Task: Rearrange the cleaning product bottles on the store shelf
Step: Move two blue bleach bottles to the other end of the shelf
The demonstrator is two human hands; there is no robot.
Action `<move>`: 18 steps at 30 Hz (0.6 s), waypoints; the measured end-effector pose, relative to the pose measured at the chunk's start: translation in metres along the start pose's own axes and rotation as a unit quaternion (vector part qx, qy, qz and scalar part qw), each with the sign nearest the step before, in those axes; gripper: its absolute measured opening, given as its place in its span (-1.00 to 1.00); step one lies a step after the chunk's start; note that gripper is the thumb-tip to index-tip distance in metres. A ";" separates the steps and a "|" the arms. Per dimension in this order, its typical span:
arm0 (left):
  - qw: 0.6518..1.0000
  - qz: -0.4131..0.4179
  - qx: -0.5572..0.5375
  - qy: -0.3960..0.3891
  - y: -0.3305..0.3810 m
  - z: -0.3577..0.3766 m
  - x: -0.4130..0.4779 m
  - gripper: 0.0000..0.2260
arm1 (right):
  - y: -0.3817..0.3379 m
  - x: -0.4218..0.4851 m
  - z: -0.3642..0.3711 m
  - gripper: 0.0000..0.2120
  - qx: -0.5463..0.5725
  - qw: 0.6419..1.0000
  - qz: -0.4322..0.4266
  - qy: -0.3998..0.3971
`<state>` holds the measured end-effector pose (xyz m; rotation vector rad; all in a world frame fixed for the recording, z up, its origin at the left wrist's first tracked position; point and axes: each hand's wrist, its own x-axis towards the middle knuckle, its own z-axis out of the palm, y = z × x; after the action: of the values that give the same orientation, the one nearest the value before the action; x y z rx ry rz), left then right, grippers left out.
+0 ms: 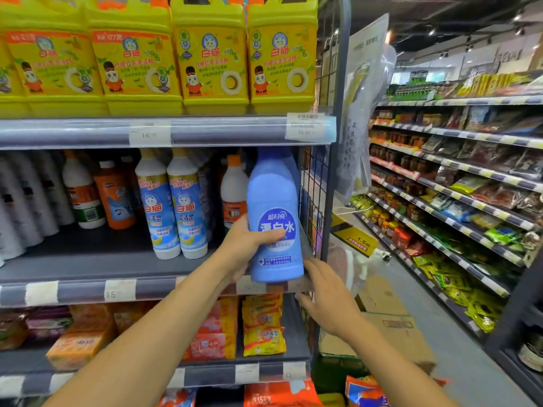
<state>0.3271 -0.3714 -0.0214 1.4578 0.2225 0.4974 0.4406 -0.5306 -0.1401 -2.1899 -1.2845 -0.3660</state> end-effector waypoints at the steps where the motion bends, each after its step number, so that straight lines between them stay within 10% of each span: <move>1: 1.000 0.007 0.006 -0.004 -0.001 0.003 0.007 -0.72 | 0.001 -0.002 0.006 -0.39 0.016 1.000 0.009 0.010; 18: 0.999 -0.022 -0.025 0.041 -0.035 0.004 0.085 -0.45 | 0.003 0.000 0.029 -0.38 0.046 0.994 0.065 0.080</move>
<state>0.4103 -0.3379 -0.0428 1.3833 0.3044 0.5234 0.4415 -0.5148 -0.1640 -2.1062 -1.0469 -0.4141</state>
